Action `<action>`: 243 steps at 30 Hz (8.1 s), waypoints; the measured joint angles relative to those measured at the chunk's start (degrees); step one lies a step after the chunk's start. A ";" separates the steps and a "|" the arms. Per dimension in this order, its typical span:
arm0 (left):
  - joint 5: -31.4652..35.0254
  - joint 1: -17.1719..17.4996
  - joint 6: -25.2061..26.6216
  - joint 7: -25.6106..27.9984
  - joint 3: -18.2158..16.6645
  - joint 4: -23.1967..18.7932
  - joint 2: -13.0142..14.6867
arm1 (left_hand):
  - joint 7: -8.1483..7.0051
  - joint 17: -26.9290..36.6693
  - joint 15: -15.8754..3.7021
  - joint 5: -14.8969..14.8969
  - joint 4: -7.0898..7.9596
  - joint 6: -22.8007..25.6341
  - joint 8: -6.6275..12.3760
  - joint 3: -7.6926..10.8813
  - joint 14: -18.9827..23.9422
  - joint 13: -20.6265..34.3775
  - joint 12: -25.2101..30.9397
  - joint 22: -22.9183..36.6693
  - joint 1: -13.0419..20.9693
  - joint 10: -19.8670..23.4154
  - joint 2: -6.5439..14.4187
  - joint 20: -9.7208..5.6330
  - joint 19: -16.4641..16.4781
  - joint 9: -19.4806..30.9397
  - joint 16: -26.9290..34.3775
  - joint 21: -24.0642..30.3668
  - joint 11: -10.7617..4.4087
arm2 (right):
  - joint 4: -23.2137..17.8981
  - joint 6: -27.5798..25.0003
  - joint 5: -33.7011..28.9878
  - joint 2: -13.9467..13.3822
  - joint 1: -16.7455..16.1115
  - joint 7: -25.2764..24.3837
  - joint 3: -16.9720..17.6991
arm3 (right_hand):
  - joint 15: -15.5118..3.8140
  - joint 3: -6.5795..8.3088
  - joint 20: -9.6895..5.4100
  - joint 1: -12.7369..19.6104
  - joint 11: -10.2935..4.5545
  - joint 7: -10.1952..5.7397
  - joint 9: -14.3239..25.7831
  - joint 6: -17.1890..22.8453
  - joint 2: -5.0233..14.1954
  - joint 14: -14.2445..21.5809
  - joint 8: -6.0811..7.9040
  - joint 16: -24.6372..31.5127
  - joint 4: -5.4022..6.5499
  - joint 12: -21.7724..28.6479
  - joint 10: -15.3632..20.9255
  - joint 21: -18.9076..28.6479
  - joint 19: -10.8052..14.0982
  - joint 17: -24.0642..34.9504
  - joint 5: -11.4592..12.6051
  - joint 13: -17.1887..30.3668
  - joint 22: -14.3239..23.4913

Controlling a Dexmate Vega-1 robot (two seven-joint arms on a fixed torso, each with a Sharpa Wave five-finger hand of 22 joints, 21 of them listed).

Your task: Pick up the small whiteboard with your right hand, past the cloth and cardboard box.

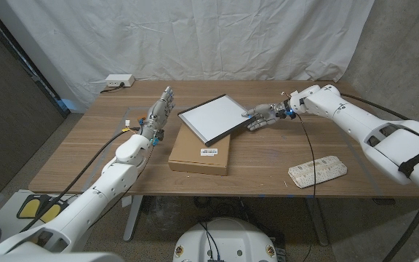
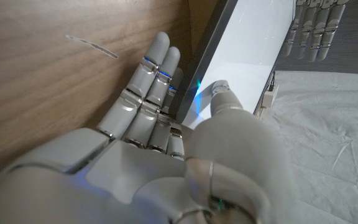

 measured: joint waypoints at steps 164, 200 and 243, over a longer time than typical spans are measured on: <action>1.62 3.09 5.38 4.72 -2.37 -11.15 5.36 | 0.00 0.00 0.00 0.00 -0.47 0.00 0.00 -1.57 0.00 0.00 0.00 0.00 1.20 0.00 1.20 0.30 0.31 0.00 0.00 0.00 0.00 | -13.99 2.83 18.23 -5.65 -12.20 -8.64 13.64 | -4.31 1.86 -2.14 1.15 -4.67 -8.76 30.24 35.58 2.97 18.09 -0.91 12.06 -2.93 15.36 20.12 28.38 4.16 21.63 -0.90 3.80 17.94; 1.72 4.49 4.50 5.77 -3.33 -12.50 5.58 | 0.00 0.00 0.00 0.00 -0.65 0.00 0.00 -1.74 0.00 0.00 0.00 0.00 1.81 0.00 1.20 0.31 0.31 0.00 0.00 0.00 0.00 | -18.82 1.70 21.10 -8.28 -12.86 -11.00 15.78 | -4.40 2.10 -2.13 1.17 -4.16 -8.38 31.91 37.02 2.95 19.08 -3.75 12.44 -3.16 15.41 20.63 29.71 4.17 20.04 -1.02 3.80 17.76; 1.08 4.70 4.48 4.45 -3.59 -13.14 6.26 | 0.00 0.00 0.00 0.00 -1.04 0.00 0.00 -2.13 0.00 0.00 0.00 0.00 2.45 0.00 1.40 0.51 0.10 0.00 0.00 0.00 0.00 | -28.47 0.57 26.02 -12.61 -17.25 -16.48 19.85 | -4.09 2.11 -2.14 1.71 -3.96 -8.16 32.65 37.39 2.41 19.36 -4.51 12.92 -3.16 15.28 20.83 30.93 4.61 19.92 -1.11 4.55 17.24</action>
